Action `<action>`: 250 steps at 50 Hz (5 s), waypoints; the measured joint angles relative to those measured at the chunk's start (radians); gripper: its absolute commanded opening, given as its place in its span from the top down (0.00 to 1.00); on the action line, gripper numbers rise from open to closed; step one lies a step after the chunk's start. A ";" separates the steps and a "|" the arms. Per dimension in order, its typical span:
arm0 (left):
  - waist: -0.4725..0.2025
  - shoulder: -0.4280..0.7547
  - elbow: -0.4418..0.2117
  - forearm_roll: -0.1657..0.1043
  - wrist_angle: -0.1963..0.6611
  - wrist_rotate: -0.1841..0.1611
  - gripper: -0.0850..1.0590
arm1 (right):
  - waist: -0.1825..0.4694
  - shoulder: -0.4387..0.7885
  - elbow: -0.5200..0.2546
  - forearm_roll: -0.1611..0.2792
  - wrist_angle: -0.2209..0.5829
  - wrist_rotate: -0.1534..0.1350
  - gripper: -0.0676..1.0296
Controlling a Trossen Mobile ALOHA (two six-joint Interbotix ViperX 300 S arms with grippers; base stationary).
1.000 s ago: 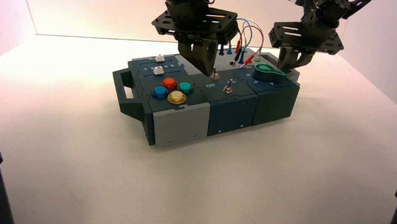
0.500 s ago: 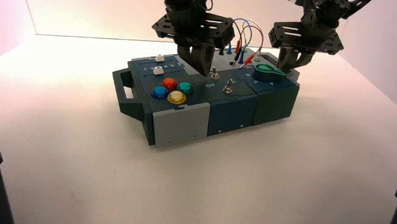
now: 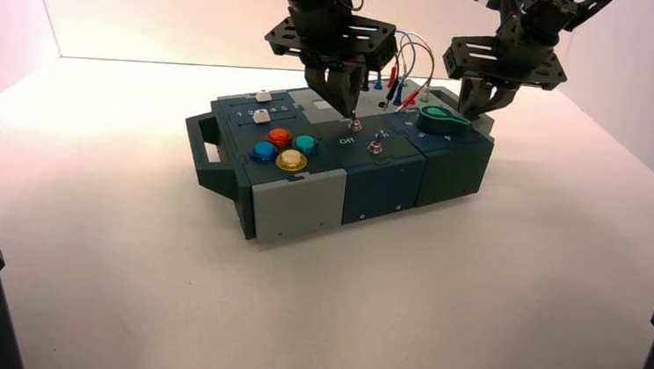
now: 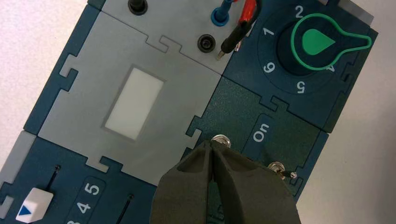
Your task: Flip the top switch on with the left gripper.
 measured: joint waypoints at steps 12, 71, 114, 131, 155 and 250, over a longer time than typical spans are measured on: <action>0.009 0.000 0.015 0.000 0.003 -0.002 0.95 | 0.000 0.000 -0.002 -0.002 0.003 0.000 0.96; -0.017 -0.023 0.038 -0.018 0.009 -0.014 0.95 | 0.000 0.000 -0.002 -0.005 0.009 0.000 0.96; -0.014 0.021 -0.017 -0.017 0.025 -0.011 0.95 | -0.012 0.000 -0.005 -0.014 0.012 0.000 0.96; -0.023 -0.057 0.032 -0.018 0.035 -0.014 0.95 | -0.011 0.000 -0.005 -0.014 0.015 0.000 0.96; -0.020 -0.218 0.051 0.017 -0.008 0.000 0.95 | -0.009 -0.043 0.012 -0.012 0.032 0.000 0.96; 0.445 -0.416 0.502 0.025 -0.607 0.057 0.95 | -0.275 -0.425 0.265 -0.017 -0.169 0.011 0.96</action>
